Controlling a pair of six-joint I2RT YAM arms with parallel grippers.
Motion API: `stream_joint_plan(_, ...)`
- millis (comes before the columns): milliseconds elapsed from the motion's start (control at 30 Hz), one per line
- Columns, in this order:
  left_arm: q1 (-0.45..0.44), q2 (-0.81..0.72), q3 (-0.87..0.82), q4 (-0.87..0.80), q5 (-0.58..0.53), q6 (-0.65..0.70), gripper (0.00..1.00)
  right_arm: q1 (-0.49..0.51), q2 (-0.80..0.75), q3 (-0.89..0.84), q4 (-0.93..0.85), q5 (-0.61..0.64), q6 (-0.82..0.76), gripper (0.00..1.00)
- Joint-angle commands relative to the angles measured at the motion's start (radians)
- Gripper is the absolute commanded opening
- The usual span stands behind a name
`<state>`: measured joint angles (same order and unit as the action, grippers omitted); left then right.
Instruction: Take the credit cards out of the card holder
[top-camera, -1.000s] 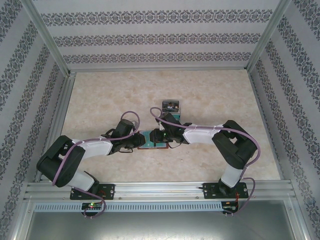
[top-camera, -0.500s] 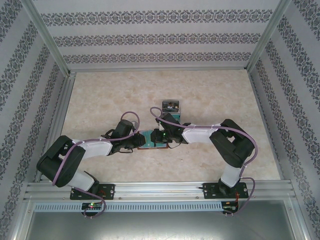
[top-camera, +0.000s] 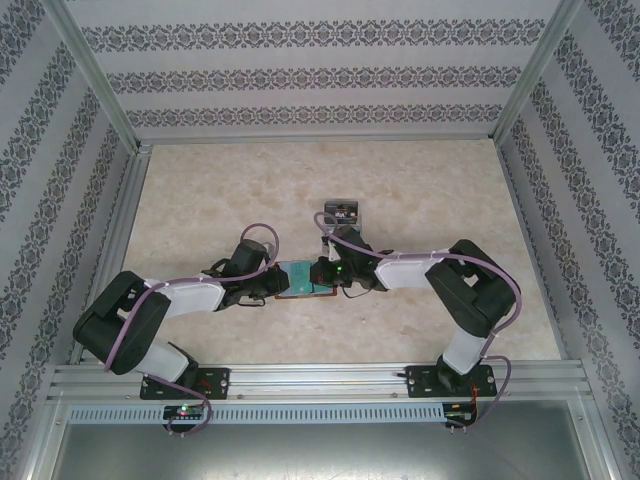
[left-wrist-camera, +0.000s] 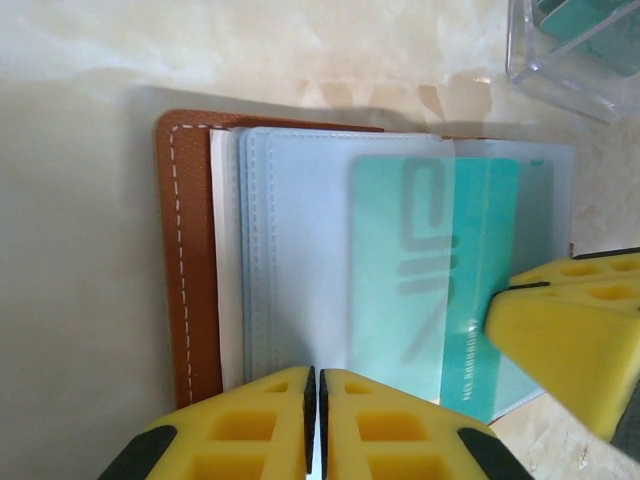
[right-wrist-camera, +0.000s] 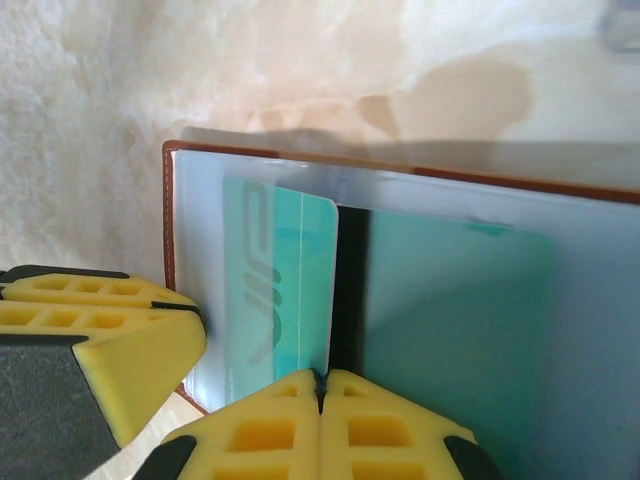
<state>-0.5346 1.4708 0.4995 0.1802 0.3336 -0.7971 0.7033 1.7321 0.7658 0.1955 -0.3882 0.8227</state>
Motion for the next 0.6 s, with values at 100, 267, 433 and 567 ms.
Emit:
stream_joint_plan(100,0.007,-0.005,-0.007,-0.091,-0.033,0.002,0.13,-0.064,-0.095,-0.085,0.036,-0.051,0.026,0.0)
stream_joint_plan(267,0.008,-0.033,-0.001,-0.099,-0.018,0.01,0.14,-0.098,-0.201,-0.115,0.004,-0.077,0.018,0.0)
stream_joint_plan(433,0.008,-0.109,0.012,-0.119,0.006,0.026,0.17,-0.108,-0.341,-0.107,-0.119,-0.052,-0.063,0.0)
stream_joint_plan(567,0.008,-0.217,0.031,-0.155,0.022,0.038,0.25,-0.106,-0.436,-0.058,-0.261,0.015,-0.173,0.0)
